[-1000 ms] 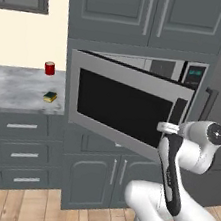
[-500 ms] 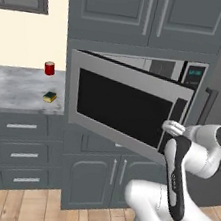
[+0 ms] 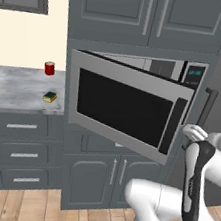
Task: Place the sponge inside the microwave to prepare for sanitizing.
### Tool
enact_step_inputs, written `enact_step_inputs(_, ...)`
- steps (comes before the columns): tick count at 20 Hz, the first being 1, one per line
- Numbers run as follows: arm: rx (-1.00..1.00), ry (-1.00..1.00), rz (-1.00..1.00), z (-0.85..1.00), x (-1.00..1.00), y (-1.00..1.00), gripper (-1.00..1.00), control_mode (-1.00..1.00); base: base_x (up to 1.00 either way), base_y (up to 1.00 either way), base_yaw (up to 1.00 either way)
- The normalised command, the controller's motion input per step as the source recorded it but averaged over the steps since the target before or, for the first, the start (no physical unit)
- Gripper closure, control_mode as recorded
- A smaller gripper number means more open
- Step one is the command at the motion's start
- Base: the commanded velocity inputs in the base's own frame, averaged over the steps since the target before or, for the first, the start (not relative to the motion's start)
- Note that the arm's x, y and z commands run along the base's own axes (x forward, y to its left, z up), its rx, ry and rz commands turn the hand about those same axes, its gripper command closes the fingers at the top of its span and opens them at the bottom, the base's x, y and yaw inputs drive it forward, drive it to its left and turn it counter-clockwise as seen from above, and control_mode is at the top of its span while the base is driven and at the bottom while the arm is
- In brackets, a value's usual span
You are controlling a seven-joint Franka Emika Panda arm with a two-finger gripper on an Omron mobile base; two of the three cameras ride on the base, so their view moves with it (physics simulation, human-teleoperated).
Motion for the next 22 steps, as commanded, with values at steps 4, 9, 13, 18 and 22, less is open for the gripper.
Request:
enact_step_inputs(4, 0.26, 0.0, 0.0, 0.22, -0.12, -0.38, -1.0, -1.0, 0.0, 0.0, 0.0)
enact_step_inputs(9, 0.33, 0.05, 0.0, 0.15, 0.17, -0.2, -1.0, -1.0, 0.0, 0.0, 0.0)
enact_step_inputs(13, 0.35, 0.14, 0.0, 0.2, 0.2, -0.14, -1.0, -1.0, 0.0, 0.0, 0.0)
enact_step_inputs(18, 0.43, 0.17, 0.0, 0.1, 0.12, -0.02, -1.0, -1.0, 0.0, 0.0, 0.0)
enact_step_inputs(22, 0.36, 0.06, 0.0, 0.0, 0.2, 0.05, -1.0, -1.0, 0.0, 0.0, 0.0)
